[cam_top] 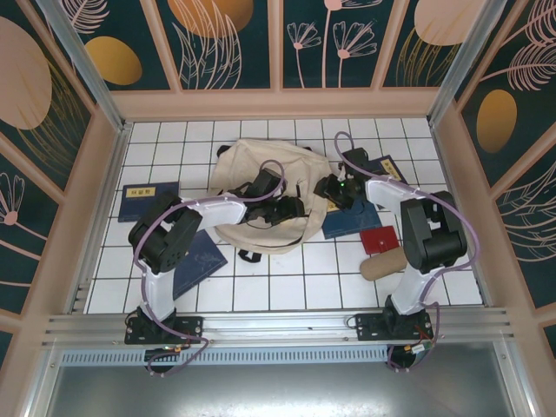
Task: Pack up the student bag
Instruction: Unzip the student bag at the top-center of the table.
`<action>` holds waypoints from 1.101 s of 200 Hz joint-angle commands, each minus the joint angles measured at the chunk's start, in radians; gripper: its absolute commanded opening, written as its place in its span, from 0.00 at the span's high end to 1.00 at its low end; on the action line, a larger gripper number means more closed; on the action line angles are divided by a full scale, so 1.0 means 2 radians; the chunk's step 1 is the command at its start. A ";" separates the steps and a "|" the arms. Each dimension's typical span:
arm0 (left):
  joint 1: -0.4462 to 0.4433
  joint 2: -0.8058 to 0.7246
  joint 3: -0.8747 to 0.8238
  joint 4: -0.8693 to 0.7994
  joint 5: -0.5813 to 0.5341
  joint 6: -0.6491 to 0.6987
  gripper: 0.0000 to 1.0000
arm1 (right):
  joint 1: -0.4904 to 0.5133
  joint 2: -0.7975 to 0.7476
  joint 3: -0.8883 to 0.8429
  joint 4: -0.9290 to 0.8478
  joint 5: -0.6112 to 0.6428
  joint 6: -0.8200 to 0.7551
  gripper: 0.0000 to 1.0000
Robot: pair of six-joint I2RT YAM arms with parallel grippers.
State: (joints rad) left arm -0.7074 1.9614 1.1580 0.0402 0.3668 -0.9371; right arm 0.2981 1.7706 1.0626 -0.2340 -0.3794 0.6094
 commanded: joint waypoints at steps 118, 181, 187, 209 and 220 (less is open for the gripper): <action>-0.006 0.045 0.024 0.047 0.022 -0.086 0.62 | 0.012 0.034 -0.042 0.041 -0.053 0.015 0.57; -0.005 0.059 0.023 0.082 0.000 -0.126 0.60 | 0.012 0.036 -0.041 0.031 -0.037 0.006 0.60; -0.005 0.060 0.022 0.089 0.001 -0.131 0.60 | 0.012 0.036 -0.042 0.031 -0.037 0.006 0.61; -0.005 0.058 0.022 0.088 -0.012 -0.152 0.63 | 0.013 0.036 -0.043 0.029 -0.032 0.004 0.62; -0.005 0.055 0.019 0.081 -0.024 -0.163 0.66 | 0.015 0.035 -0.044 0.029 -0.028 0.002 0.62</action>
State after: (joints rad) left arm -0.7128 2.0541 1.1896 0.1799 0.3771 -1.1889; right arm 0.3016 1.8038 1.0046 -0.1413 -0.4423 0.6197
